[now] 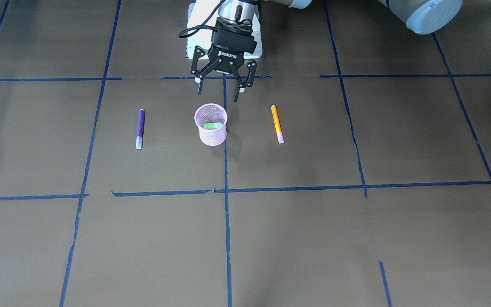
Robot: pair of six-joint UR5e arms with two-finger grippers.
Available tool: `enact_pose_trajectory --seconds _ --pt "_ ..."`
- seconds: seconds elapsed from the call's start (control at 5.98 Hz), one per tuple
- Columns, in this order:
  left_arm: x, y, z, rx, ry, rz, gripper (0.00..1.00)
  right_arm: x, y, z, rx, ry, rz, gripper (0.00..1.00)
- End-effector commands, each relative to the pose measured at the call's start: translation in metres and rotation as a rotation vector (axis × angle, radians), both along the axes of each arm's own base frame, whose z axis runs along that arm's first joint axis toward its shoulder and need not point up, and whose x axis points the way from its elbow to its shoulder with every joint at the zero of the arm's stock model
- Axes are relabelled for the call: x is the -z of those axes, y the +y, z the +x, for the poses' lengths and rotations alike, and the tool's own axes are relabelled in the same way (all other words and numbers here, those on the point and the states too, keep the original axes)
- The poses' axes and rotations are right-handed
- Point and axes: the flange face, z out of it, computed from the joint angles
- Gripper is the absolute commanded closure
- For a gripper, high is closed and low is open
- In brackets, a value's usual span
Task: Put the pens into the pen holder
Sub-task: 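Lower the green marker into the pink pen cup and open left gripper, then move the left gripper over the orange marker while right gripper grasps yellow marker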
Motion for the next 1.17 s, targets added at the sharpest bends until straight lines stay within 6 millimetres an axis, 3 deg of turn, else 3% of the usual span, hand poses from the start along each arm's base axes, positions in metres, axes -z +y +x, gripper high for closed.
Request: enact_pose_trajectory --seconds 0.0,0.17,0.33,0.67,1.0 --pt "-0.035 -0.035 -0.060 -0.193 -0.092 -0.256 0.07 0.000 -0.002 -0.009 -0.013 0.005 -0.033 0.00" --pt "-0.058 -0.038 -0.099 -0.283 -0.123 -0.202 0.07 0.003 -0.007 -0.013 -0.039 0.006 -0.039 0.00" --pt "-0.068 -0.039 -0.114 -0.281 -0.129 -0.195 0.07 -0.004 -0.016 -0.028 -0.105 0.003 -0.036 0.00" --pt "-0.069 -0.038 -0.114 -0.281 -0.131 -0.197 0.07 -0.073 -0.029 -0.060 -0.076 0.007 0.018 0.00" --pt "-0.069 -0.038 -0.114 -0.279 -0.130 -0.199 0.07 -0.136 -0.045 -0.069 -0.061 0.021 0.048 0.00"
